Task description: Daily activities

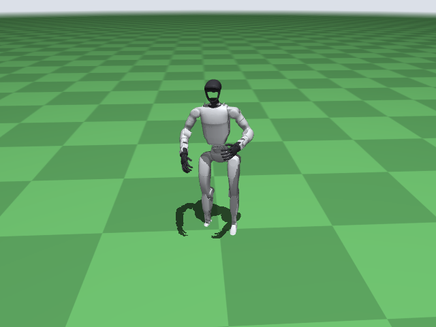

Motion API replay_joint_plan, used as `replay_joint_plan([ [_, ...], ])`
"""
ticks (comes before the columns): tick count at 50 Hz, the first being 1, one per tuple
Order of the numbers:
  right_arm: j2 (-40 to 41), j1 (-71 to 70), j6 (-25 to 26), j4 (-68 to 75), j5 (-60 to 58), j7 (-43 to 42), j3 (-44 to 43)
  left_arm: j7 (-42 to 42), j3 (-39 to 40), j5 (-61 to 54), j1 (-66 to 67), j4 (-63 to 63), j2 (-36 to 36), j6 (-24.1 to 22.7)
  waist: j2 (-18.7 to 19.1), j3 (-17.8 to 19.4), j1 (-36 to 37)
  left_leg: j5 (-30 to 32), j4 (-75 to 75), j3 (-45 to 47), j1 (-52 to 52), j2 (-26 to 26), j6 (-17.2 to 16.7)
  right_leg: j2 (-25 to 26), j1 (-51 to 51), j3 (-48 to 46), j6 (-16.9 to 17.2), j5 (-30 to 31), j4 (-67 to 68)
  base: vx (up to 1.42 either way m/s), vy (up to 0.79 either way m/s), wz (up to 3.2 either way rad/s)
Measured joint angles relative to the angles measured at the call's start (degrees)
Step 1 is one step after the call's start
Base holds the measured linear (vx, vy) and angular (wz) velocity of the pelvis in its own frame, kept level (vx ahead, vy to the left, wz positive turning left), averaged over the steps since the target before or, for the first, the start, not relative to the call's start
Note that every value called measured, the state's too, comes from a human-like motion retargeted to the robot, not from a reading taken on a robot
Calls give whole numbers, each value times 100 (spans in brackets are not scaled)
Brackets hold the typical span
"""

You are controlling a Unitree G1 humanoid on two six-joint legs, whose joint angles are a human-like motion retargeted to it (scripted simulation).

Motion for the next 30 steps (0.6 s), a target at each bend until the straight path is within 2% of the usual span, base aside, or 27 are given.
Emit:
replay_joint_plan([
  [3, 328, 42, 53, 1366, -774, 9, 425, 373, -586, 458, -617, 1392, -722, 182, 32, 15, -94, 54, 8, 2, -46, 38, 9, 72, 151, 41, -16, 321, -432, -8, 0, -14],
  [5, 378, -96, 75, 2139, -1079, 78, 618, 524, -886, 607, -1285, 2421, -1029, 324, 81, 313, -196, -138, 152, -50, 166, 75, -22, 129, 390, 81, 9, 193, -349, -3, -1, -10],
  [7, 623, 61, 44, 2768, -1372, -30, 802, 687, -1212, 762, -1738, 3522, -1587, 382, 117, 347, -303, 23, 74, 20, 157, 112, -21, 154, 371, 128, -1, 388, -451, -8, -3, -27],
  [8, 576, 2, 33, 2991, -1438, -19, 837, 706, -1293, 769, -2084, 4027, -1720, 435, 142, 493, -372, -87, 143, 2, 256, 126, -51, 180, 459, 157, 14, 278, -373, -5, -3, -29],
  [10, 678, 199, -5, 3310, -1581, -125, 926, 770, -1469, 787, -2453, 4974, -2210, 460, 179, 506, -520, 70, 79, 106, 200, 157, -57, 197, 392, 224, 2, 469, -480, -6, -4, -36],
  [12, 462, 180, -39, 3400, -1581, -68, 898, 701, -1506, 671, -2946, 5613, -2417, 507, 217, 731, -687, -78, 177, 120, 316, 177, -103, 236, 479, 286, 17, 314, -374, -3, -5, -37],
  [13, 445, 331, -57, 3381, -1586, -95, 899, 683, -1534, 609, -3007, 5864, -2607, 492, 231, 708, -780, 7, 181, 200, 228, 194, -94, 237, 410, 326, 7, 446, -456, -4, -5, -41],
  [20, -588, 635, -51, 2826, -1197, 317, 454, 152, -1423, -187, -3717, 6352, -2988, 549, 315, 1429, -1367, -395, 650, 409, 428, 308, -154, 355, 655, 560, 3, 259, -328, 0, -5, -39],
  [25, -1125, 989, 78, 2515, -967, 759, 137, -232, -1384, -735, -3745, 6274, -3115, 634, 337, 1654, -1660, -580, 961, 562, 363, 403, -160, 432, 655, 722, -10, 285, -328, -1, -4, -37],
  [30, -1333, 1162, 239, 2587, -900, 1174, -20, -489, -1337, -1034, -3747, 6258, -3140, 733, 371, 1747, -1803, -701, 1193, 669, 262, 488, -150, 499, 602, 848, -20, 329, -330, -1, -4, -29],
])
